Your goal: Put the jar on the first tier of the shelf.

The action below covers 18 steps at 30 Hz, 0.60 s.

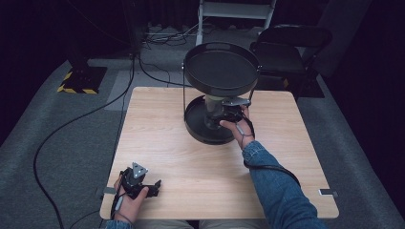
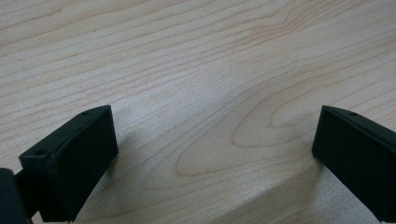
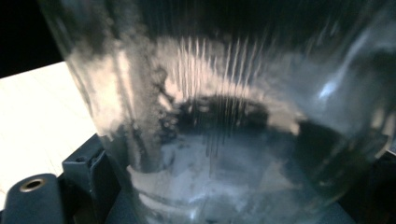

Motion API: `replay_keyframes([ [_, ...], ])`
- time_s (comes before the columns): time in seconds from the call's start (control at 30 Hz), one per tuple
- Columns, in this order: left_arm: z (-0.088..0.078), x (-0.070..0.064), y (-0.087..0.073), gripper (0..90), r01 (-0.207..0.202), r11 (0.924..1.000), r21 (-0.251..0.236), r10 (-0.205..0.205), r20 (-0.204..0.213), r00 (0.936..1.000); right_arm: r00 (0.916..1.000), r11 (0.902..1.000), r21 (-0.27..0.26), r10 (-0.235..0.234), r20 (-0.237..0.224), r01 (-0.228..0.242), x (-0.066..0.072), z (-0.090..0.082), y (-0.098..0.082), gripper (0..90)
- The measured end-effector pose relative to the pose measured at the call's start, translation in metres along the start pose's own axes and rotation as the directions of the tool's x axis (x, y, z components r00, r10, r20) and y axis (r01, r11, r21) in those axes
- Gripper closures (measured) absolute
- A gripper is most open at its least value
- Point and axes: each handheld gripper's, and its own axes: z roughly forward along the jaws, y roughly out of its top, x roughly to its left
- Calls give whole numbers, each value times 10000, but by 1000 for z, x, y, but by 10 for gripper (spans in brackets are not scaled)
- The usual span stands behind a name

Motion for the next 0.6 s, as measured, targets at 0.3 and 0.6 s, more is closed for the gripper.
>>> replay_keyframes([
  [0.3, 0, 0, 0, 1, -13, 10000, 14, 13, 4, 10000, 9998, 9997, 160, 180, 130, -182, -4, 4, -8, 110],
  [0.6, 0, 0, 0, 1, -13, 10000, 14, 13, 2, 10000, 9995, 9986, 448, 269, 146, -275, -5, 10, -17, 109],
])
